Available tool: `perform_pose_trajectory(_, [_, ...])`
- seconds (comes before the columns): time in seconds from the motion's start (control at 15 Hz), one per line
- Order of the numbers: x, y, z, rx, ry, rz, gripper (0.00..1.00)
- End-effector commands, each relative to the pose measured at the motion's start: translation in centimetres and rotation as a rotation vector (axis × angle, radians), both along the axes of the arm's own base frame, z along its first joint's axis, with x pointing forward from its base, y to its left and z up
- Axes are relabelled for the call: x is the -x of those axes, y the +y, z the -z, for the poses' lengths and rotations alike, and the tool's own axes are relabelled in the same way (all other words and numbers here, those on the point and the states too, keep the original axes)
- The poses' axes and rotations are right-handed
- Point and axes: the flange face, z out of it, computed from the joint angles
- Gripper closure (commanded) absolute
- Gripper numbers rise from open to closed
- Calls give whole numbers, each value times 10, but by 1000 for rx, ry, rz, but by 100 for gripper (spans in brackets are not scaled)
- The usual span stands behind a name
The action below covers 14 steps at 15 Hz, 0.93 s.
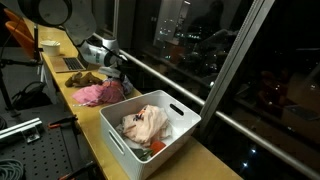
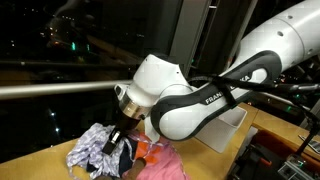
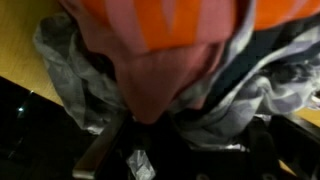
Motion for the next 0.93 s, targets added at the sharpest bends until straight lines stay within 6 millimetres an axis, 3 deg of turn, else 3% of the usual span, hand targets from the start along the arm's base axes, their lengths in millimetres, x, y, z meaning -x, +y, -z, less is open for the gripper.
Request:
perform_pose_trajectory(0.0, [23, 7, -55, 4, -28, -10, 93])
perform_pose_trajectory(0.4, [58, 2, -152, 16, -113, -17, 93])
perform_pose_trajectory(0.87, [78, -61, -288, 94, -297, 38, 93])
